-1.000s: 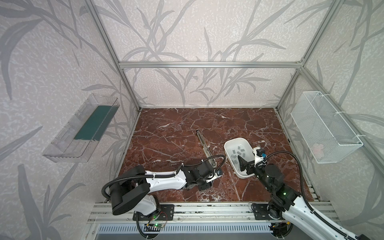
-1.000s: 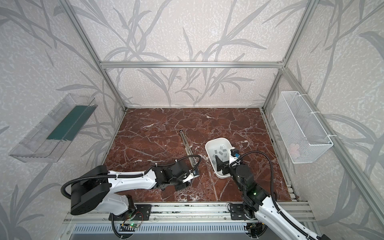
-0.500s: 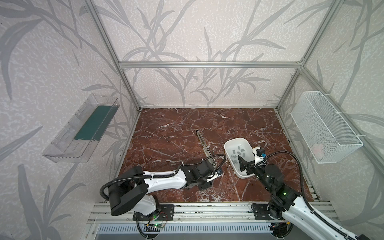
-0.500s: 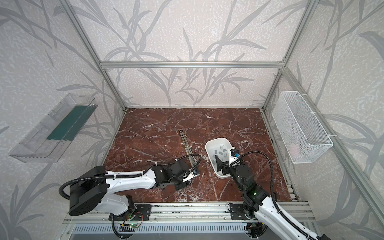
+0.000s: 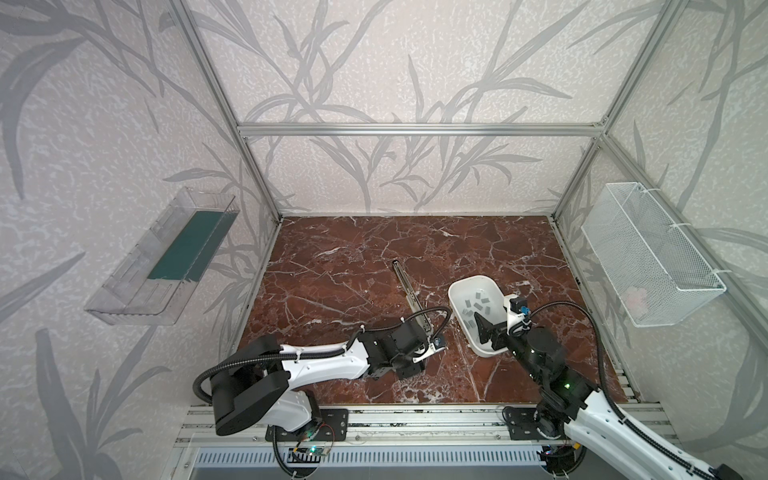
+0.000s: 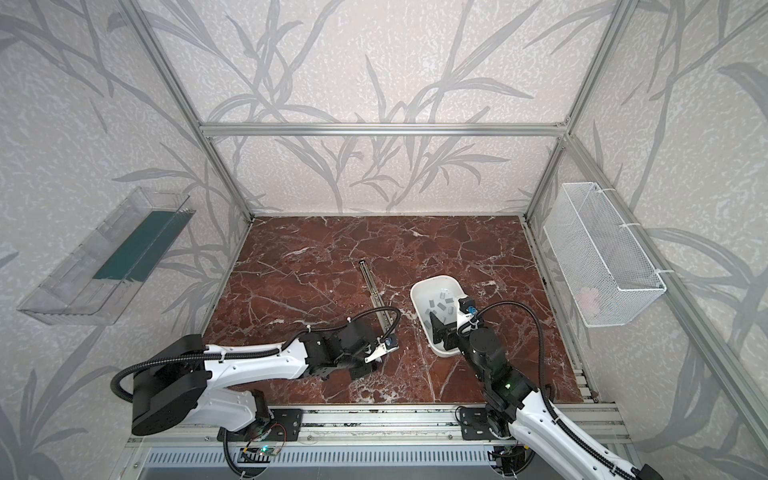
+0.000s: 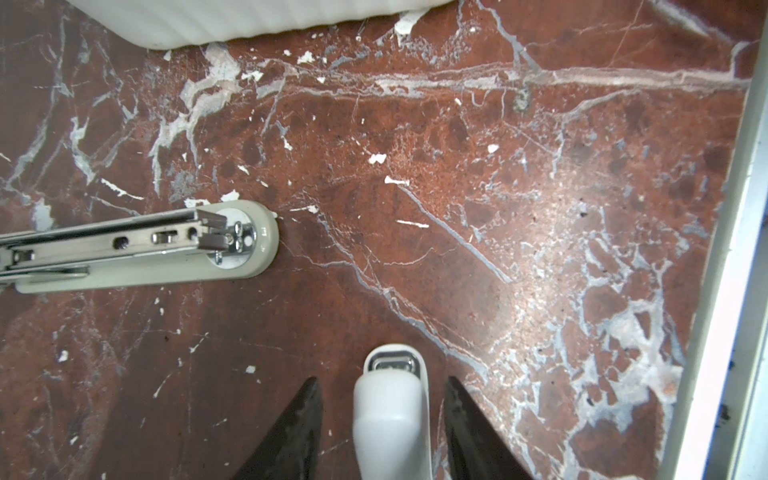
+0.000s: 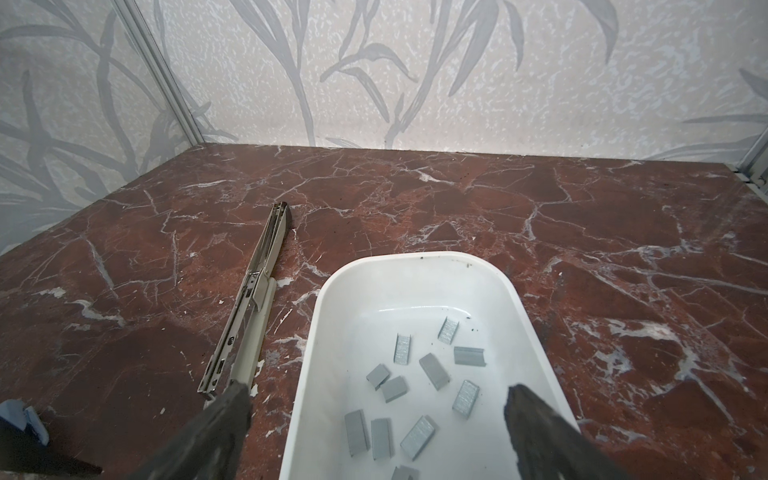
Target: Load the staples into the stapler
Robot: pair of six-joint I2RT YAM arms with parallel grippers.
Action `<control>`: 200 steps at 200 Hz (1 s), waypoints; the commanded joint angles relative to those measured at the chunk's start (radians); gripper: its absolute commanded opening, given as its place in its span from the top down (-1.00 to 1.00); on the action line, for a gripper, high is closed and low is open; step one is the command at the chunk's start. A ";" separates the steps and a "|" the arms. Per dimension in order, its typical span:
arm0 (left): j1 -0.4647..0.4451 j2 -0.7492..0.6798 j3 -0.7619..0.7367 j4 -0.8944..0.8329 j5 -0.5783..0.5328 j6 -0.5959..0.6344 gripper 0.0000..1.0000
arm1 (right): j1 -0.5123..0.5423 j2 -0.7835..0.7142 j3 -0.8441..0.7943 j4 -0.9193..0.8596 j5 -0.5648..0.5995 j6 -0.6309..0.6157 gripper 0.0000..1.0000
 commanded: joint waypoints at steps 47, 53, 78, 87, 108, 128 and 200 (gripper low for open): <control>-0.004 0.042 0.006 -0.004 -0.023 -0.004 0.01 | -0.003 -0.012 0.006 0.004 -0.007 0.007 -0.92; -0.005 0.049 0.009 -0.005 -0.023 -0.003 0.02 | -0.003 -0.014 0.006 0.005 -0.007 0.007 -0.92; -0.004 0.072 0.025 -0.026 -0.035 -0.007 0.12 | -0.003 -0.018 0.005 0.003 -0.009 0.007 -0.92; -0.005 0.068 0.024 -0.024 -0.033 -0.006 0.17 | -0.004 -0.019 0.005 0.002 -0.009 0.007 -0.92; -0.004 0.045 0.015 -0.016 -0.042 -0.005 0.30 | -0.002 -0.020 0.005 0.002 -0.010 0.008 -0.92; -0.005 0.009 0.001 -0.006 -0.039 -0.005 0.31 | -0.002 -0.020 0.005 0.004 -0.010 0.008 -0.92; -0.004 -0.134 -0.106 0.239 -0.145 0.068 0.61 | -0.002 0.135 0.086 0.007 -0.214 0.124 -0.59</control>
